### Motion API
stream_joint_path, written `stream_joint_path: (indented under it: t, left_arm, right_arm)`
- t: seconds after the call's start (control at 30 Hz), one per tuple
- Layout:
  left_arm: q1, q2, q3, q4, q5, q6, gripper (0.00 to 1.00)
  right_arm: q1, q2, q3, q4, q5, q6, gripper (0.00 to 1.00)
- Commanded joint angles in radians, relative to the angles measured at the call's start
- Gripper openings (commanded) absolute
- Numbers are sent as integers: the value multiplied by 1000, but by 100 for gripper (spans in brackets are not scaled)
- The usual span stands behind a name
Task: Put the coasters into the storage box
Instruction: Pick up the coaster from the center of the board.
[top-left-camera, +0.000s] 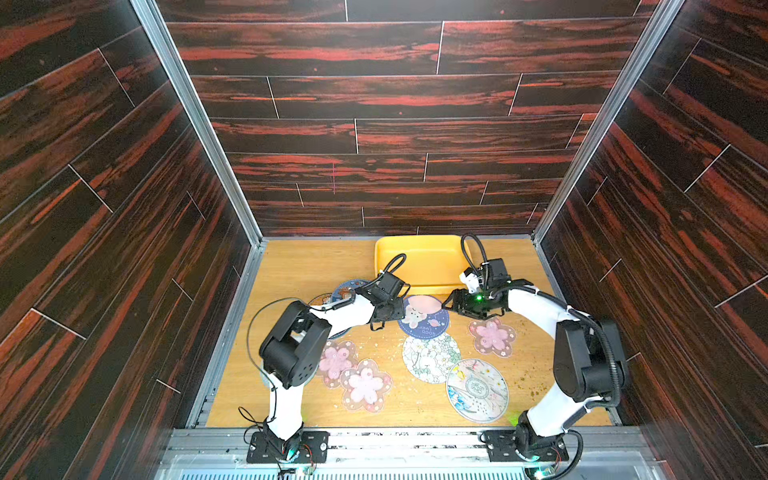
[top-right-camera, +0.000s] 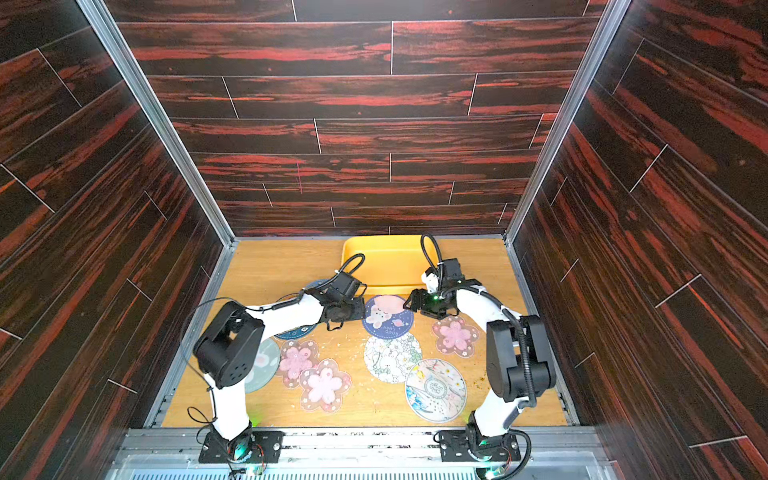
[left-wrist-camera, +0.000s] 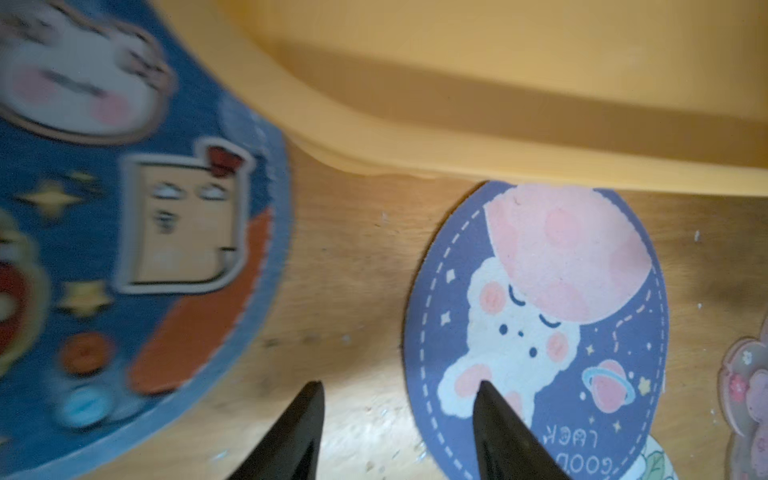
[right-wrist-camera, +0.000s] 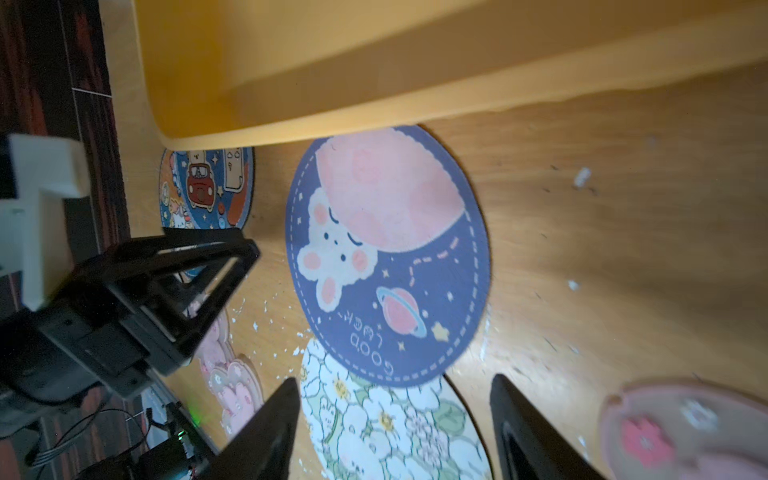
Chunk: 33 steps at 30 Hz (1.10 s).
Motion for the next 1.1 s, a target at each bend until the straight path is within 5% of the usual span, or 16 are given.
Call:
stream_joint_path:
  t: [0.0,1.07]
  left_arm:
    - [-5,23,32,-31,44,-38,60]
    - [-29,109,69,-38,143,-68,59]
  right_arm:
    - [21,51,-15,18,2,2,71]
    - [98,213,1,42,97,51,65]
